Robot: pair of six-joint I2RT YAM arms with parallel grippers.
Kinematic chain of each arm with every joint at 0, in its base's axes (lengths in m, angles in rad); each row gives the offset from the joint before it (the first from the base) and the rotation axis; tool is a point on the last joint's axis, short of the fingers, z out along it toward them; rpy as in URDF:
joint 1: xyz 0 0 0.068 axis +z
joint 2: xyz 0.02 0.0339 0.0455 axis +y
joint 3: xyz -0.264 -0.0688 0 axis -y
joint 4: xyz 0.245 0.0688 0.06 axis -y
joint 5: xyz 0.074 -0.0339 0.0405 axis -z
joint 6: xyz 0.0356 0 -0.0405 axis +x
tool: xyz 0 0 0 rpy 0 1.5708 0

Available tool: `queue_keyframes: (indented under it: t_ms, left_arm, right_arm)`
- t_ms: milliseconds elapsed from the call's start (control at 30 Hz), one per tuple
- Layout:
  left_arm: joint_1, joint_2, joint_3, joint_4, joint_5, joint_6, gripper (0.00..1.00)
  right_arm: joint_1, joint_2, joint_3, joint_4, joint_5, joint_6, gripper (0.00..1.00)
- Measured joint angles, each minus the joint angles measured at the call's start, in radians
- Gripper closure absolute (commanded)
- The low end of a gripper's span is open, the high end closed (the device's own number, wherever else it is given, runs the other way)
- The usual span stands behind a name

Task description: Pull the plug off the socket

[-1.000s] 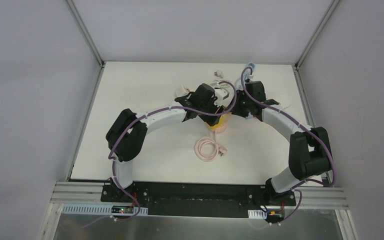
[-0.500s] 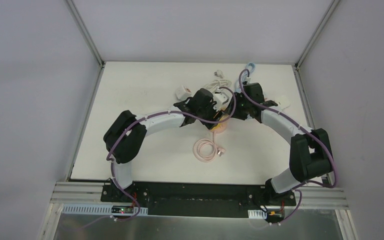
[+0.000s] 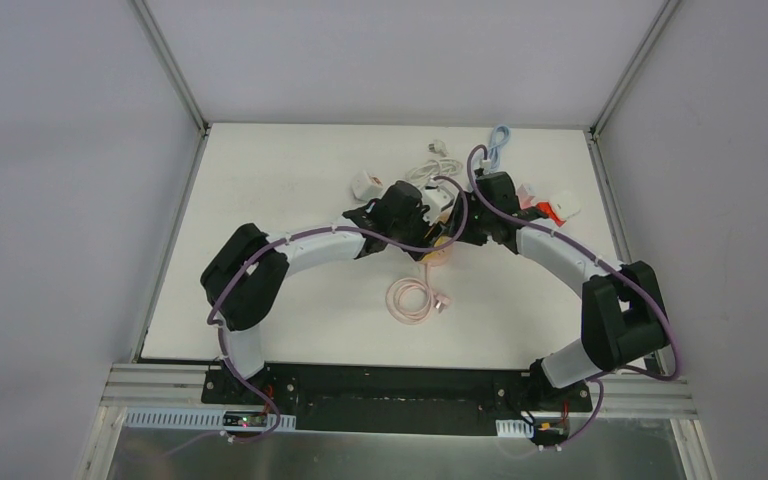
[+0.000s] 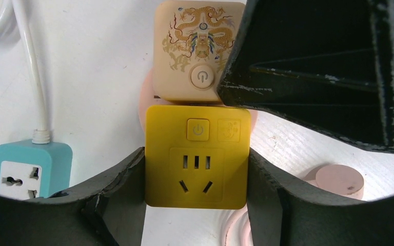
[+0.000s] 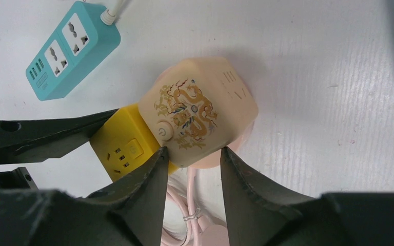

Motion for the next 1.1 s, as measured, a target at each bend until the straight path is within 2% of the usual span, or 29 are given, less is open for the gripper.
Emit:
queue_keyframes:
  t_ms: [367, 633, 867, 1100]
  left_arm:
    - [0.000, -0.029, -0.041, 0.035, -0.001, -0.004, 1.00]
    - [0.003, -0.033, -0.050, 0.044, 0.003, -0.053, 1.00]
    - [-0.019, -0.035, -0.003, -0.046, -0.047, 0.041, 1.00]
    - [0.031, -0.035, -0.010, -0.026, 0.046, -0.090, 1.00]
  right_arm:
    - [-0.037, 0.011, 0.006, -0.013, -0.069, 0.025, 0.59]
    - [-0.038, 0.017, 0.011, -0.012, -0.075, 0.033, 0.64]
    - [-0.036, 0.031, 0.026, -0.019, -0.086, 0.048, 0.67]
    - [-0.035, 0.033, 0.025, 0.003, -0.085, 0.050, 0.67]
